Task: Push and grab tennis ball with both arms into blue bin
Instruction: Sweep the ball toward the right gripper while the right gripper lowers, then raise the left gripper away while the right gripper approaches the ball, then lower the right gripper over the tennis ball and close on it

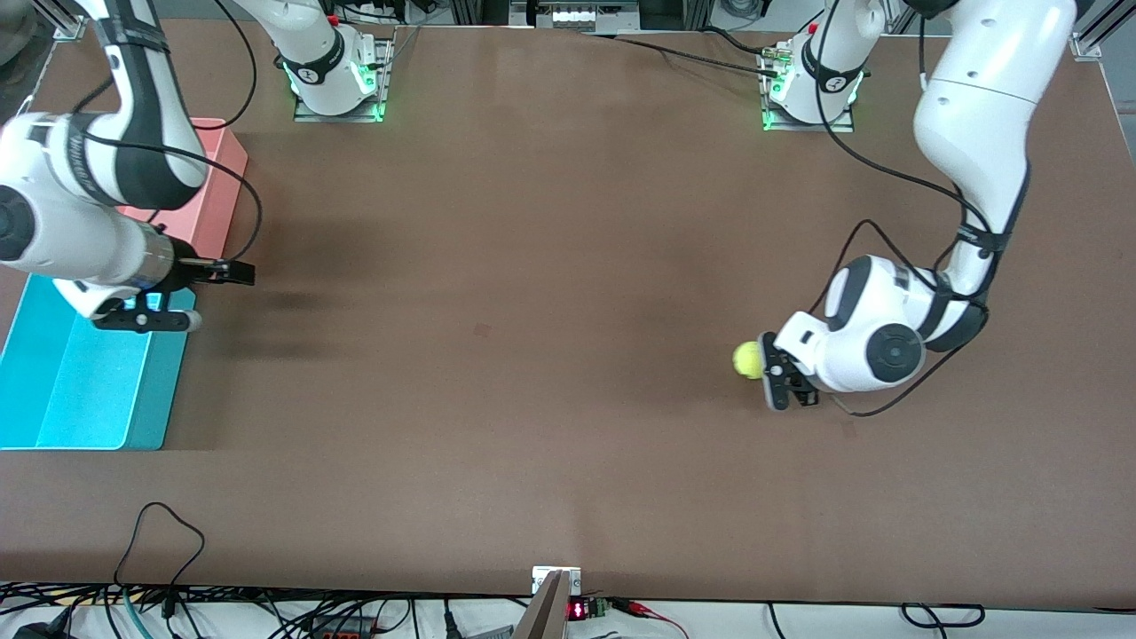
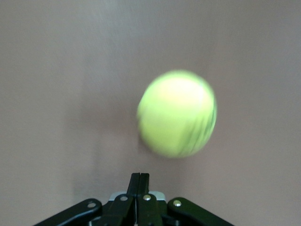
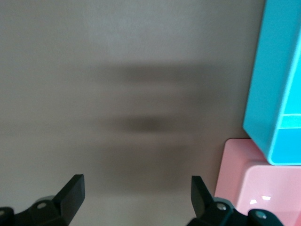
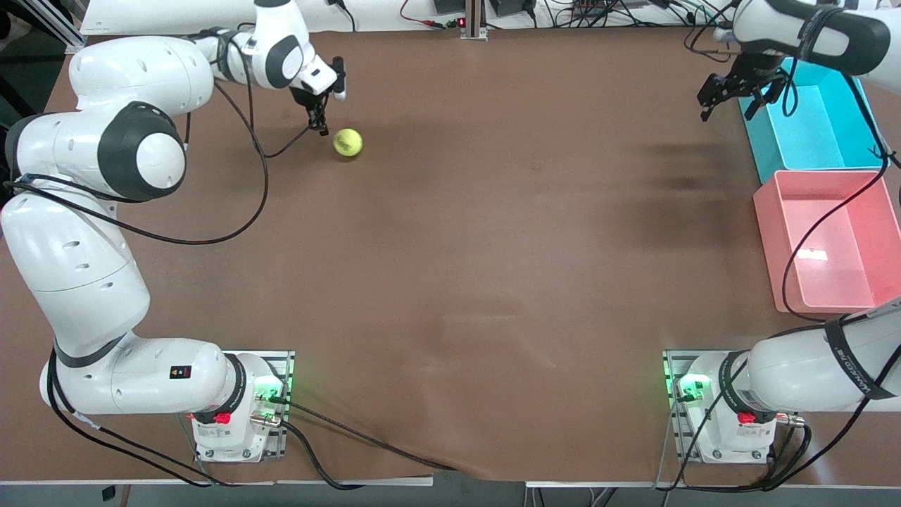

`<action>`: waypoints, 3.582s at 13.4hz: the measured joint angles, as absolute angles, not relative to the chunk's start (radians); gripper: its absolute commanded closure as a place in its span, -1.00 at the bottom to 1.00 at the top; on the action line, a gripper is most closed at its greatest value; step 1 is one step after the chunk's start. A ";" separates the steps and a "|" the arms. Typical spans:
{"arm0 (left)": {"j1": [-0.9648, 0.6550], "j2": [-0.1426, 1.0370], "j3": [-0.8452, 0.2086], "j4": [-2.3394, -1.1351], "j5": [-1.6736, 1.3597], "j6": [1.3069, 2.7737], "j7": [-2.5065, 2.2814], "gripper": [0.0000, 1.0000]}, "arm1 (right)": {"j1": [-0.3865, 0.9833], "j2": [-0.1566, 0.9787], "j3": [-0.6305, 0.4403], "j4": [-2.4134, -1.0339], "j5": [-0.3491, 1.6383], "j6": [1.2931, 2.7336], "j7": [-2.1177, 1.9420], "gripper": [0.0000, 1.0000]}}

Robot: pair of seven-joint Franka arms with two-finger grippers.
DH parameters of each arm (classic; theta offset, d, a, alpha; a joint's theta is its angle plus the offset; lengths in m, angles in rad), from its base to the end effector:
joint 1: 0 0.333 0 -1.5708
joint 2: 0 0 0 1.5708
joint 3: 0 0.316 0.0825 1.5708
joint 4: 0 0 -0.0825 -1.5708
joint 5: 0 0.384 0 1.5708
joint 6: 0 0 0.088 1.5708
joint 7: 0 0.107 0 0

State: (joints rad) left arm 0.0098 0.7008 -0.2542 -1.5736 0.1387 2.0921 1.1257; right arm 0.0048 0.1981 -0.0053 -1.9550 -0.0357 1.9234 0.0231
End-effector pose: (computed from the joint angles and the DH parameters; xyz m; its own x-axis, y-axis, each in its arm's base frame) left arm 0.6685 -0.1368 0.2262 0.1643 -0.9863 -0.0173 -0.9725 -0.1649 0.1643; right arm 0.5705 -0.0027 0.3601 0.9738 -0.0114 -0.2271 -0.0033 -0.9993 0.0361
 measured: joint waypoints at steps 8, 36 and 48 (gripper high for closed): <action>0.220 0.684 -0.226 -1.294 0.149 1.837 1.283 1.00 | 0.008 0.239 -0.001 -2.126 -0.036 2.193 0.022 -1.00; 0.028 0.115 0.010 -1.452 -0.088 1.564 -0.005 -1.00 | 0.061 0.363 -0.005 -2.116 -0.040 2.196 -0.650 -1.00; 0.027 -0.014 -0.024 -1.694 -0.044 1.664 -0.014 -1.00 | 0.111 0.325 0.072 -2.074 -0.036 2.158 -0.652 -1.00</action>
State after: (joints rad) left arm 0.0267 -0.0135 -0.0242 -1.6936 -0.0438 1.6643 -0.0139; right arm 0.1107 0.3251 0.0716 -2.0741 -0.0360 2.1577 -0.6523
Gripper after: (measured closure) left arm 0.000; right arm 0.000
